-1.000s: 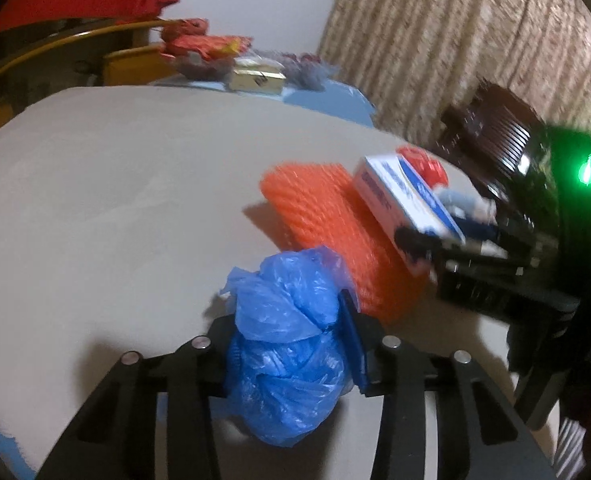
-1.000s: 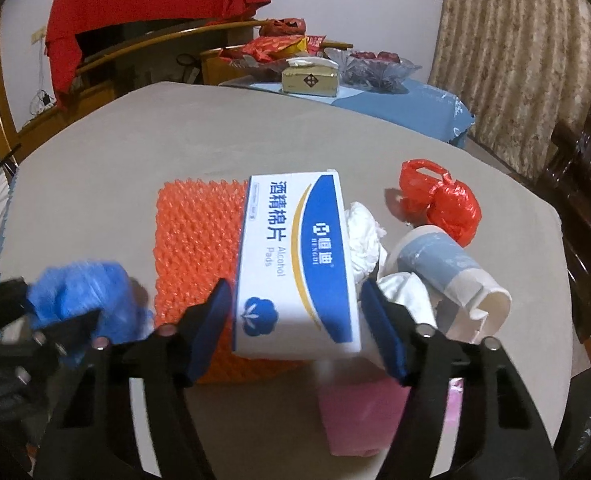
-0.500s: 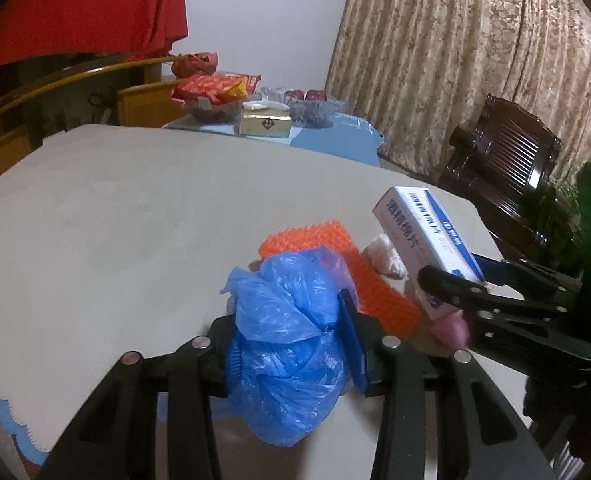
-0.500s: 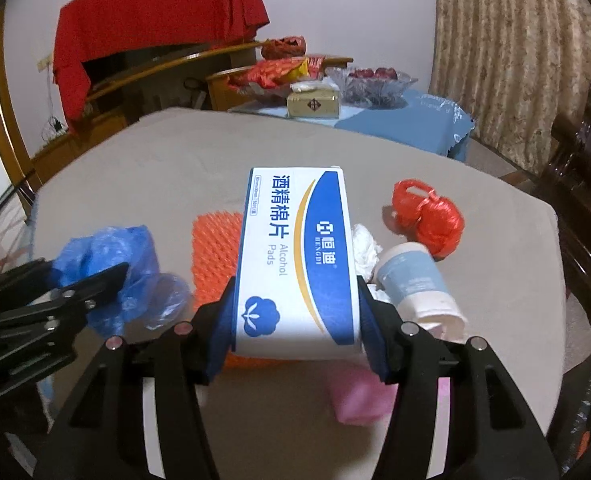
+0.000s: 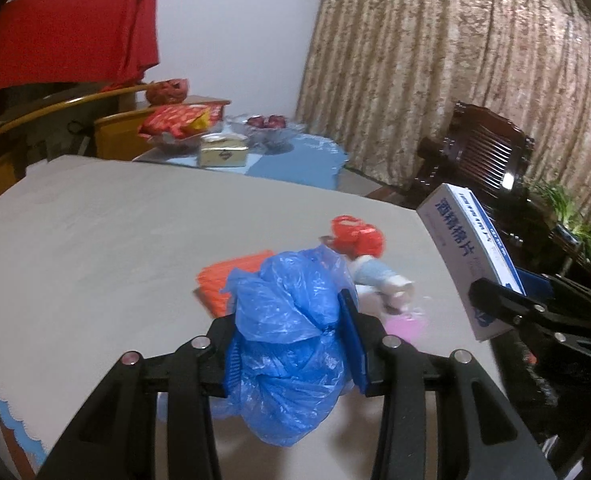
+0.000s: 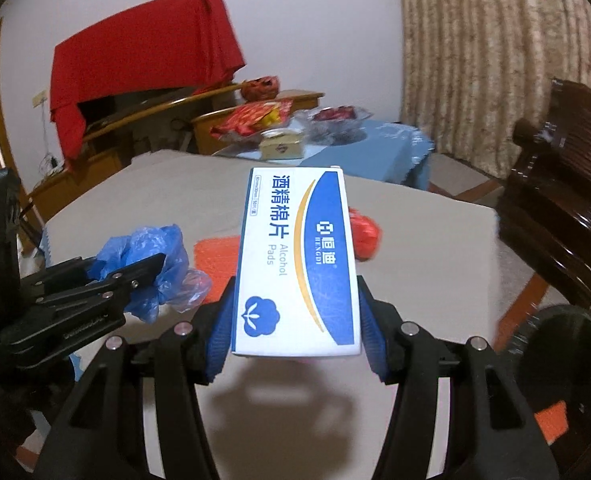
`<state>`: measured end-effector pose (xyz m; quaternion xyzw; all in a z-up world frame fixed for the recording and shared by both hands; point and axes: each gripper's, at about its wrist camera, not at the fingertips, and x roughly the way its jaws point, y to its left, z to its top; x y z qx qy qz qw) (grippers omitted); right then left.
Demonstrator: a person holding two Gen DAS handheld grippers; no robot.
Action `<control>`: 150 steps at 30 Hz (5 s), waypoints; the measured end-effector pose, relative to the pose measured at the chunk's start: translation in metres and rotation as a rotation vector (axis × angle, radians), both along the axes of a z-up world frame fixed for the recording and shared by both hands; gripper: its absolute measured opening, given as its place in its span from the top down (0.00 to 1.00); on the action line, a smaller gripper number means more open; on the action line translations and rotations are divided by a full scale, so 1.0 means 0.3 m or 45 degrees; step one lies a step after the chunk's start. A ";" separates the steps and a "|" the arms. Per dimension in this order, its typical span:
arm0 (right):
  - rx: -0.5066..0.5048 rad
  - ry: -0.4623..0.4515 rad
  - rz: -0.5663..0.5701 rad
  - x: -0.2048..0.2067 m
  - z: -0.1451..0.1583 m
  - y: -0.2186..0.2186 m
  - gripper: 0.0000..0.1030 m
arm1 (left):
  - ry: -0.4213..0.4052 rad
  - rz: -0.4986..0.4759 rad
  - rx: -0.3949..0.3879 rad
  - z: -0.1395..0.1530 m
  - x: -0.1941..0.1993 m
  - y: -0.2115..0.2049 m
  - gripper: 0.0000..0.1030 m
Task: Collect trash
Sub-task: 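Carry the bag and box over the bin and open both tools to drop them, then move the left tool to the orange foam net and close on it, then lift the orange net with the left tool while the right tool grasps the paper cup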
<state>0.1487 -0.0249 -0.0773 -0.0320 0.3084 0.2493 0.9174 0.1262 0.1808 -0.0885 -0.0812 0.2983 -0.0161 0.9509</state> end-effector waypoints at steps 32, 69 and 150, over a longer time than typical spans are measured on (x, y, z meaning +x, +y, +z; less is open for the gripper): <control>-0.065 0.025 -0.747 -0.225 -0.106 -0.916 0.48 | -0.001 -0.731 0.008 0.027 0.095 -1.020 0.58; -0.045 0.005 -0.556 -0.147 -0.106 -0.578 0.05 | 0.007 -0.282 0.119 -0.005 0.051 -0.451 0.07; -0.143 0.193 -0.146 0.424 -0.343 0.122 0.23 | 0.233 -0.007 -0.023 -0.225 0.291 0.100 0.86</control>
